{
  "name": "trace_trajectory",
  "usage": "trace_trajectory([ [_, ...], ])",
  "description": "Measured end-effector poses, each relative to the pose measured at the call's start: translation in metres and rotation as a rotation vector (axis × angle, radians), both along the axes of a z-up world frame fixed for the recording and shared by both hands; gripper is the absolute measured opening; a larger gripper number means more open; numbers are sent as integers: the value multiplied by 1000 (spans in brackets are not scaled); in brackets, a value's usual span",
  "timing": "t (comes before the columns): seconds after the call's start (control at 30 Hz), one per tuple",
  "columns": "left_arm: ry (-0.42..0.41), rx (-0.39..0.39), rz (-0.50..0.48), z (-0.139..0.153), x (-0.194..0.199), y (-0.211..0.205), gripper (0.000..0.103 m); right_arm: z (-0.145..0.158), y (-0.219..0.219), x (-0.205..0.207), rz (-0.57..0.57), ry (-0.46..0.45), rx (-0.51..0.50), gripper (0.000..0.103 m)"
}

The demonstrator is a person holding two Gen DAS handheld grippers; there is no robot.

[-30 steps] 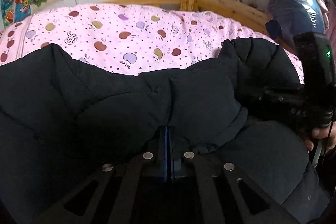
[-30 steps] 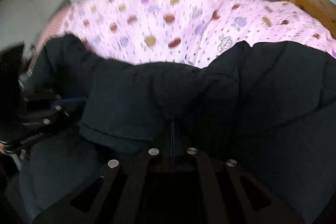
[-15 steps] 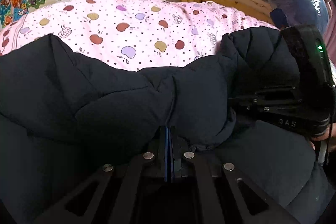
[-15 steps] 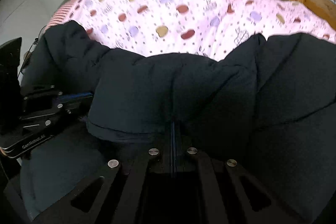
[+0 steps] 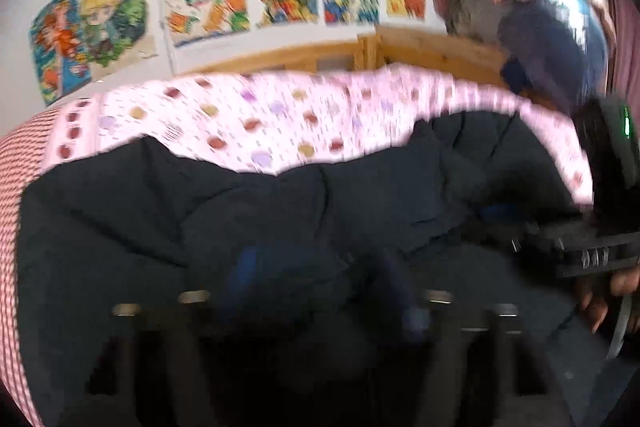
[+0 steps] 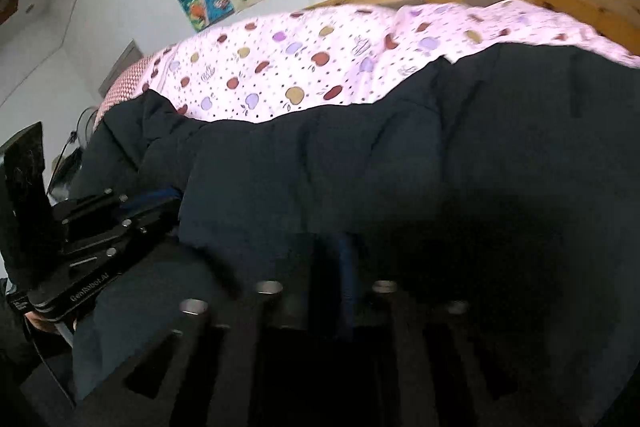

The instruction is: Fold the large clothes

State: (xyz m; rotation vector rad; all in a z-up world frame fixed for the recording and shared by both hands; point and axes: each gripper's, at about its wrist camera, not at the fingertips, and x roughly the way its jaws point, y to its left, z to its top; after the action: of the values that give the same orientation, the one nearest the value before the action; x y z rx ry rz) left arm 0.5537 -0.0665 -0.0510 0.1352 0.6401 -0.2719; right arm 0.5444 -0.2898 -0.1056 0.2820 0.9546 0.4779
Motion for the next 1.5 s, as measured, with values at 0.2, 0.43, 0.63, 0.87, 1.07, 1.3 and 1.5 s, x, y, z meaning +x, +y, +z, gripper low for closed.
trace_trajectory([
  [0.2,-7,-128,86,34,-33,13,86,24,-21,-38,-96,-38,5,71],
  [0.43,-68,-129,65,73,-96,3,100,73,-37,-86,-114,-100,-29,96],
  [0.63,-111,-134,67,106,-152,2,103,126,-60,-139,-135,-188,-36,96],
  [0.87,-137,-118,107,125,-215,4,103,171,-71,-193,-140,-245,-72,96],
  [1.07,-138,-99,109,131,-266,4,103,195,-76,-248,-139,-285,-69,96],
  [1.3,-157,-73,105,136,-318,6,103,208,-77,-297,-130,-305,-99,96],
  [1.5,-167,-34,86,130,-361,5,103,213,-73,-341,-113,-332,-133,96],
])
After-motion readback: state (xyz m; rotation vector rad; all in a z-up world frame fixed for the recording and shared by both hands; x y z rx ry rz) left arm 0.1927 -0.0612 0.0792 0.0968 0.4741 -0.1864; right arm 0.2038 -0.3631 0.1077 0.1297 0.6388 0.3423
